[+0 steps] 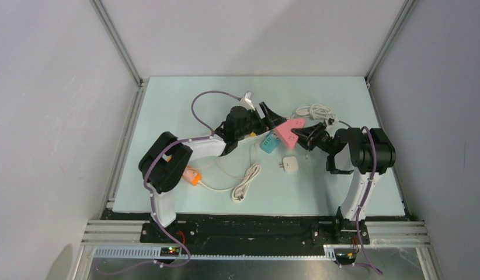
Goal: Insert the plug
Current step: Insert the plug into the socket.
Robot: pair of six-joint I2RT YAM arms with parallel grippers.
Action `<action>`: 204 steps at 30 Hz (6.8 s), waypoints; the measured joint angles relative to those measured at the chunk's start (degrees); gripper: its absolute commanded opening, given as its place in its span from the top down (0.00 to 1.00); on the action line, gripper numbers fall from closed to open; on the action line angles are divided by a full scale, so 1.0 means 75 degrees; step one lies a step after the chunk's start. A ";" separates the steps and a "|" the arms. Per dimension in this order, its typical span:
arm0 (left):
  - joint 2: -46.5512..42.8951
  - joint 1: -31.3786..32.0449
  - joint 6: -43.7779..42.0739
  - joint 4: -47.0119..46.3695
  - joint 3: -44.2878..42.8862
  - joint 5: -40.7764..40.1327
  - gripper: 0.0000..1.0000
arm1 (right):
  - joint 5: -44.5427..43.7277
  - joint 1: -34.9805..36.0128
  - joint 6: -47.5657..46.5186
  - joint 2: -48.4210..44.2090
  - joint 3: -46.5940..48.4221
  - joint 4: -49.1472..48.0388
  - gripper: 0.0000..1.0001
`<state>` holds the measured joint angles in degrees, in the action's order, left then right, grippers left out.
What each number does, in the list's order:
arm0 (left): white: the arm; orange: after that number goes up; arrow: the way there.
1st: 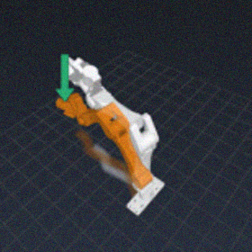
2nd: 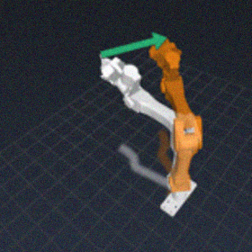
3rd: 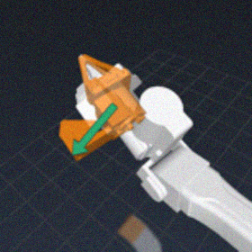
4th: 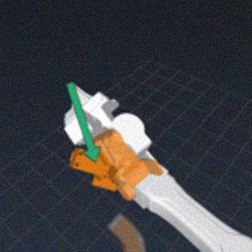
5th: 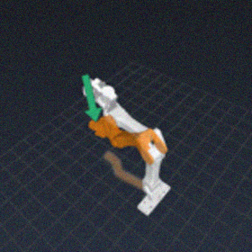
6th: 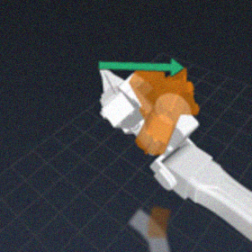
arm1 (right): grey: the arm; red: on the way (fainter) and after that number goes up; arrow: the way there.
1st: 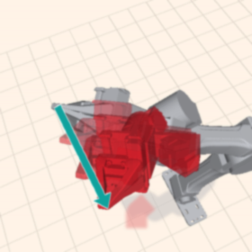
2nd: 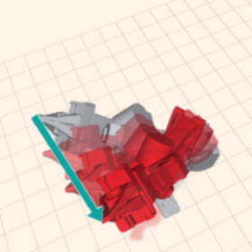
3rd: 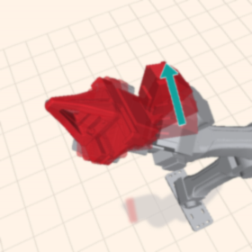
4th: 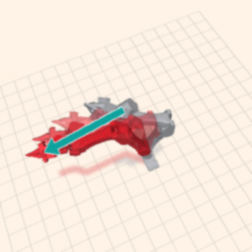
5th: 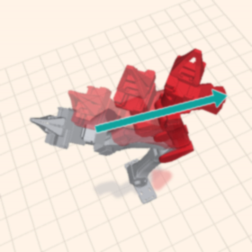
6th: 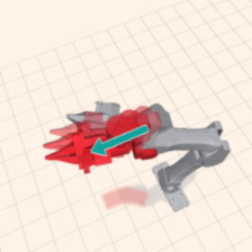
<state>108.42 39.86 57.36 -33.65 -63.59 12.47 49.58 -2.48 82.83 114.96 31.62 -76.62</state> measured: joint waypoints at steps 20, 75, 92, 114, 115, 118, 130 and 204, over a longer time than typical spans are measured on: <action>0.0382 0.0003 -0.0061 0.0111 -0.0650 0.0044 0.13 | -0.0230 0.0038 -0.1457 -0.0615 -0.0050 0.1848 1.00; 0.0968 0.0271 -0.1116 0.0868 -0.1081 0.0058 0.14 | 0.0501 -0.0440 -0.0580 -0.0449 -0.0691 0.0781 1.00; -0.0114 0.0286 -0.1343 0.1102 -0.0548 -0.0102 0.13 | 0.1239 -0.0898 -0.1078 -0.0254 -0.0571 0.0793 1.00; -0.0111 0.0289 -0.1390 0.1110 -0.0507 -0.0029 0.14 | 0.1259 -0.0592 -0.2943 -0.0708 0.0248 0.3570 0.96; -0.0105 0.0294 -0.1390 0.1110 -0.0507 -0.0026 0.14 | 0.1256 -0.0592 -0.2943 -0.0708 0.0248 0.3579 0.95; 0.0000 0.0332 -0.1393 0.1110 -0.0597 0.0026 0.17 | 0.1253 -0.0592 -0.2949 -0.0708 0.0280 0.3666 0.88; 0.1364 0.0743 -0.1518 0.1119 -0.1451 0.0175 0.31 | 0.0527 -0.0277 -0.3748 -0.1198 0.0921 0.5931 0.45; 0.0854 0.0347 -0.1897 0.2363 -0.1122 -0.2294 0.99 | -0.1781 0.0632 -0.5400 -0.2244 0.2422 0.9722 0.53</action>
<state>114.83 42.46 43.13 -15.92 -72.01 -4.73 36.23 2.26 42.33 98.13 49.78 -3.70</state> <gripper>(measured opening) 0.049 0.471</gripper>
